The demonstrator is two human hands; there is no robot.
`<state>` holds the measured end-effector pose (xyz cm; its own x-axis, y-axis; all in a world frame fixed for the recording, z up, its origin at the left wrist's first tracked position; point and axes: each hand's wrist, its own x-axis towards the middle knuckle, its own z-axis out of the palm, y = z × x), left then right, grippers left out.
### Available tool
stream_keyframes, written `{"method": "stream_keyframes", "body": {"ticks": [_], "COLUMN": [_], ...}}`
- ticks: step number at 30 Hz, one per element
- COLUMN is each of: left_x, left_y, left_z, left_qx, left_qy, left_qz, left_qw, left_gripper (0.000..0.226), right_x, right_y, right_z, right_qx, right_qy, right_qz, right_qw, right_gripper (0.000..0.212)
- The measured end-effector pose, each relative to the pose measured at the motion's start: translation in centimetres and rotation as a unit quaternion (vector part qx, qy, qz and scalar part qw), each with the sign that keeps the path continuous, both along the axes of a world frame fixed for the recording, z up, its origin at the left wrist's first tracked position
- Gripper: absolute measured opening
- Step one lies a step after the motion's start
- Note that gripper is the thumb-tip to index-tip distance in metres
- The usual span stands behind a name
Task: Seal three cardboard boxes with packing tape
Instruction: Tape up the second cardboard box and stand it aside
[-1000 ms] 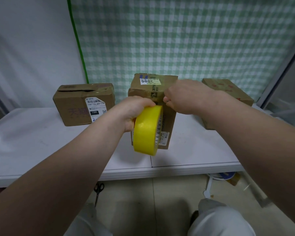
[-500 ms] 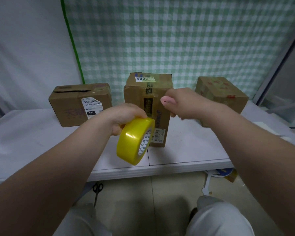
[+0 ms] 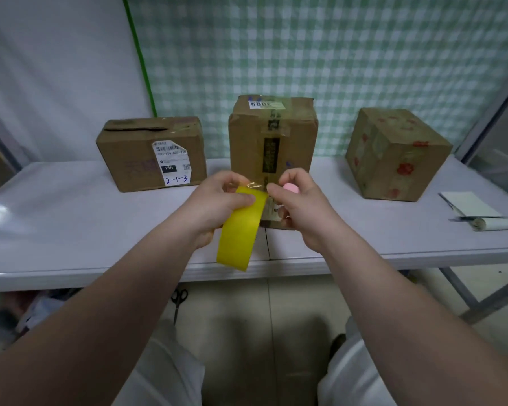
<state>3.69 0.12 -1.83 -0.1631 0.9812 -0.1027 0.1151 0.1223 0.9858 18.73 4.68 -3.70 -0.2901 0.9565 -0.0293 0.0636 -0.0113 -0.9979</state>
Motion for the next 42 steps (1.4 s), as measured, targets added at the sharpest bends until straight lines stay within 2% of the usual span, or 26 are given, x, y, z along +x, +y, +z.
{"method": "stream_keyframes", "body": {"ticks": [6,11,15,17,20,21,24,30,37,42], "left_x": [-1.1,-1.9,-2.1,-2.4,-2.9,-3.0,-3.1,-3.7,-4.0,-4.3], "left_y": [-0.9,-1.4,-1.7,-1.7,-1.8,-1.8,-2.1,-2.0,-1.8,-1.4], "left_z": [-3.3,-5.4,-5.6,-5.7,-5.5,-5.5,-5.6,-6.0,-5.5,-4.9], "left_qx": [0.066,0.081,0.126,0.153,0.154,0.162,0.200,0.215,0.182,0.179], "left_qy": [0.019,0.026,0.129,0.173,0.134,0.144,0.194,0.243,0.245,0.286], "left_qz": [0.073,0.103,0.136,0.138,0.121,0.118,0.119,0.090,0.064,0.046], "left_qw": [0.995,0.991,0.974,0.963,0.972,0.969,0.953,0.942,0.950,0.940], "left_gripper": [0.027,0.011,0.013,0.023,0.054,0.053,0.029,0.025,0.023,0.021], "right_x": [-3.0,-4.4,-4.7,-4.9,-5.0,-5.1,-5.2,-5.1,-4.9,-5.0], "right_y": [-1.0,-1.6,-1.8,-1.8,-1.9,-1.9,-1.9,-1.8,-1.9,-2.0], "right_z": [-1.3,-2.6,-2.7,-2.7,-2.7,-2.8,-2.7,-2.8,-2.8,-3.1], "right_qx": [-0.043,-0.049,-0.058,-0.054,-0.042,-0.041,-0.039,-0.033,-0.025,-0.012], "right_qy": [0.006,0.003,0.017,0.022,0.023,0.022,0.013,0.010,0.025,-0.009], "right_qz": [0.021,-0.006,-0.002,-0.002,0.002,0.003,0.008,0.020,0.030,0.038], "right_qw": [0.999,0.999,0.998,0.998,0.999,0.999,0.999,0.999,0.999,0.999], "right_gripper": [0.007,0.012,0.015,0.015,0.017,0.017,0.017,0.012,0.013,0.010]}}
